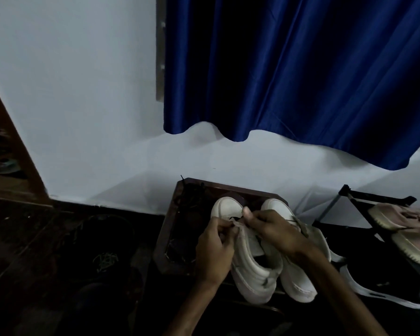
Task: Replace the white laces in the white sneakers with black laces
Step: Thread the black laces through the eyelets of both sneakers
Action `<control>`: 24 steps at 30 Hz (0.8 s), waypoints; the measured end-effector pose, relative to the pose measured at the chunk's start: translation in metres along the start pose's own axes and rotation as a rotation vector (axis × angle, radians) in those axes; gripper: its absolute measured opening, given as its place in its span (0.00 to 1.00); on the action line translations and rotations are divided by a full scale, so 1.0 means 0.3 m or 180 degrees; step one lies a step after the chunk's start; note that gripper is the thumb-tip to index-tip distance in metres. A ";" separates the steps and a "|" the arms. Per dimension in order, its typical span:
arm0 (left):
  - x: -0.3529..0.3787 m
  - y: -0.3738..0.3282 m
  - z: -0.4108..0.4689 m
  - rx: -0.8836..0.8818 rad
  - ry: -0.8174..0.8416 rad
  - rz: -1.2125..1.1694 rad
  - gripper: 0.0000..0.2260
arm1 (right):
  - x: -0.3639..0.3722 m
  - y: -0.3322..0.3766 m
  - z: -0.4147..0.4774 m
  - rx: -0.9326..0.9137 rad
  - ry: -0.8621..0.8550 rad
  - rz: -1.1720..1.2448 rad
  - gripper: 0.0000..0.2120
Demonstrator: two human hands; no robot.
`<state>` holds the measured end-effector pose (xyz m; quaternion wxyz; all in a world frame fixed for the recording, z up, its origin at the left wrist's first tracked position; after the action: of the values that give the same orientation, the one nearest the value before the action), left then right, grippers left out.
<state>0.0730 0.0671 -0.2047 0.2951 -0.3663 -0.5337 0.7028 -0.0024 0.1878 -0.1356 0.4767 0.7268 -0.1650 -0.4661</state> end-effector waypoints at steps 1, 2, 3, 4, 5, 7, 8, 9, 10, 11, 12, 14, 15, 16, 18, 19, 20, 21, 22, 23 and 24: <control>0.001 0.004 0.004 0.0004 -0.0034 -0.0008 0.05 | 0.000 0.006 -0.008 -0.0013 0.0100 -0.0047 0.21; 0.000 0.007 0.009 0.0014 -0.0062 0.0009 0.05 | 0.002 0.003 -0.011 -0.0060 0.0138 -0.0202 0.16; 0.000 0.009 0.012 0.0016 -0.0075 0.0021 0.05 | 0.004 -0.007 -0.008 -0.0130 0.0068 -0.0426 0.10; 0.000 0.013 0.015 -0.0015 -0.0050 0.0040 0.04 | 0.007 -0.020 -0.004 -0.0194 -0.0063 -0.0563 0.06; 0.000 0.016 0.014 -0.0066 0.0005 0.0039 0.03 | 0.012 -0.031 -0.001 -0.0255 -0.0188 -0.0583 0.02; -0.002 0.022 0.004 -0.0307 0.0165 -0.0138 0.03 | 0.030 -0.064 0.002 -0.0397 -0.0371 -0.0481 0.04; -0.005 0.025 -0.006 -0.0468 0.0222 -0.0344 0.04 | 0.038 -0.081 0.004 -0.0441 -0.0430 -0.0387 0.05; -0.011 0.032 -0.019 -0.0626 0.0235 -0.0549 0.04 | 0.044 -0.092 0.007 -0.0487 -0.0473 -0.0268 0.05; -0.021 0.038 -0.036 -0.0750 0.0198 -0.0696 0.04 | 0.048 -0.096 0.008 -0.0512 -0.0518 -0.0188 0.06; -0.033 0.044 -0.053 -0.0842 0.0129 -0.0775 0.04 | 0.049 -0.101 0.013 -0.0500 -0.0581 -0.0147 0.07; -0.045 0.057 -0.068 -0.0920 0.0053 -0.0788 0.04 | 0.050 -0.104 0.016 -0.0469 -0.0646 -0.0113 0.06; -0.062 0.088 -0.088 -0.0968 -0.0035 -0.0615 0.03 | 0.055 -0.107 0.018 -0.0381 -0.0733 0.0010 0.06; -0.069 0.097 -0.091 -0.0871 -0.0052 -0.0412 0.03 | 0.058 -0.107 0.017 -0.0358 -0.0768 0.0071 0.06; -0.072 0.096 -0.092 -0.0678 -0.0065 -0.0170 0.04 | 0.060 -0.106 0.016 -0.0363 -0.0795 0.0105 0.05; -0.075 0.069 -0.090 -0.0145 -0.0228 0.0283 0.02 | 0.061 -0.103 0.011 -0.0382 -0.0844 0.0049 0.06; -0.077 0.045 -0.084 0.0167 -0.0391 0.0519 0.01 | 0.061 -0.104 0.011 -0.0376 -0.0873 -0.0010 0.06; -0.075 0.022 -0.074 0.0466 -0.0552 0.0756 0.03 | 0.060 -0.105 0.011 -0.0374 -0.0896 -0.0063 0.06; -0.072 0.004 -0.062 0.0690 -0.0636 0.0945 0.06 | 0.060 -0.107 0.013 -0.0389 -0.0911 -0.0122 0.05; -0.062 -0.008 -0.045 0.0794 -0.0627 0.1069 0.09 | 0.059 -0.108 0.014 -0.0421 -0.0907 -0.0177 0.03; -0.050 -0.018 -0.026 0.0806 -0.0517 0.1175 0.11 | 0.059 -0.108 0.015 -0.0455 -0.0891 -0.0249 0.03; -0.032 -0.019 -0.008 0.0807 -0.0383 0.1266 0.12 | 0.058 -0.110 0.015 -0.0475 -0.0879 -0.0307 0.03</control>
<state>0.0807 0.0620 -0.1977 0.1622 -0.3816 -0.3752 0.8290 -0.0039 0.1897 -0.1730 0.4793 0.6255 -0.1588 -0.5948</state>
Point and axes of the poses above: each hand's wrist, its own z-axis towards the middle knuckle, its own x-axis out of the palm, y = z × x, the point moved 2 cm from there along z, towards the middle knuckle, and after that the axes turned 2 degrees about -y, right-handed, at the moved point
